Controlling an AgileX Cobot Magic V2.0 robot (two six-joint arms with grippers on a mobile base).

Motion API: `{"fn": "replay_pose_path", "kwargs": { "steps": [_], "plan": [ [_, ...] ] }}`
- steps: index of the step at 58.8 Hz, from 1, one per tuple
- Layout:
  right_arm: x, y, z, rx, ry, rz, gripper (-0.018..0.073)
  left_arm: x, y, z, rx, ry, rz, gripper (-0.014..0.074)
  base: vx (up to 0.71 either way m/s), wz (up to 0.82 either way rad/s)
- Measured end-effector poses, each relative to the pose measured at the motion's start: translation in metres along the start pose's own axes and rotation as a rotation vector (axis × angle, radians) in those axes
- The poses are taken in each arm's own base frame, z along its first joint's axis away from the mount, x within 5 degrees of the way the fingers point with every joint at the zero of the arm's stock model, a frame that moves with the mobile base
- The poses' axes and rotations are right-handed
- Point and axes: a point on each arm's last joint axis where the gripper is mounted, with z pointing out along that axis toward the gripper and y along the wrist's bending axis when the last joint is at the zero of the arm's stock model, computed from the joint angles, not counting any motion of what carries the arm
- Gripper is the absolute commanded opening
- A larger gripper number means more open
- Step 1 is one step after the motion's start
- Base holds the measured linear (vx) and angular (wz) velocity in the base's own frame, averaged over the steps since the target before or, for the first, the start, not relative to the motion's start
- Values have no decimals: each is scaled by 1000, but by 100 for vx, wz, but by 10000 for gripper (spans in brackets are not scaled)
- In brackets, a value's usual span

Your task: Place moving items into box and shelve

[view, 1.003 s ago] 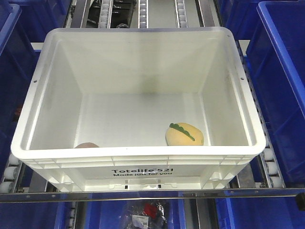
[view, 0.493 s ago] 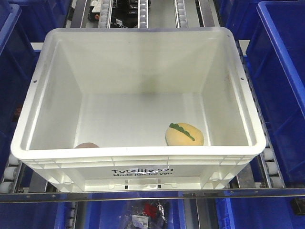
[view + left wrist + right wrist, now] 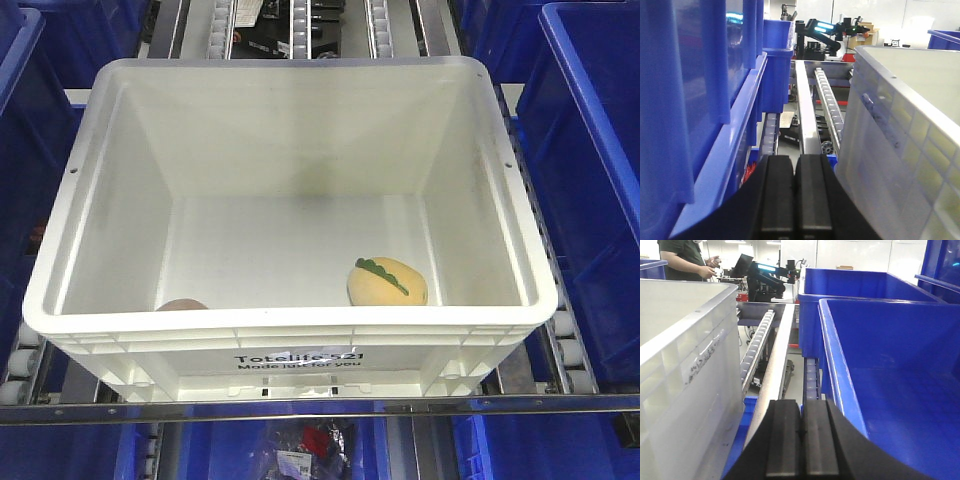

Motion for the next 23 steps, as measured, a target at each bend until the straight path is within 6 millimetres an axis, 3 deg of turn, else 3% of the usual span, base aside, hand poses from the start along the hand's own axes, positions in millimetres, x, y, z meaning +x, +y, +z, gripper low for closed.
{"fn": "replay_pose_path", "kwargs": {
  "steps": [23],
  "plan": [
    [0, 0, 0, 0, -1, 0, -15, 0, 0, 0, 0, 0, 0, -17, 0, 0]
  ]
}}
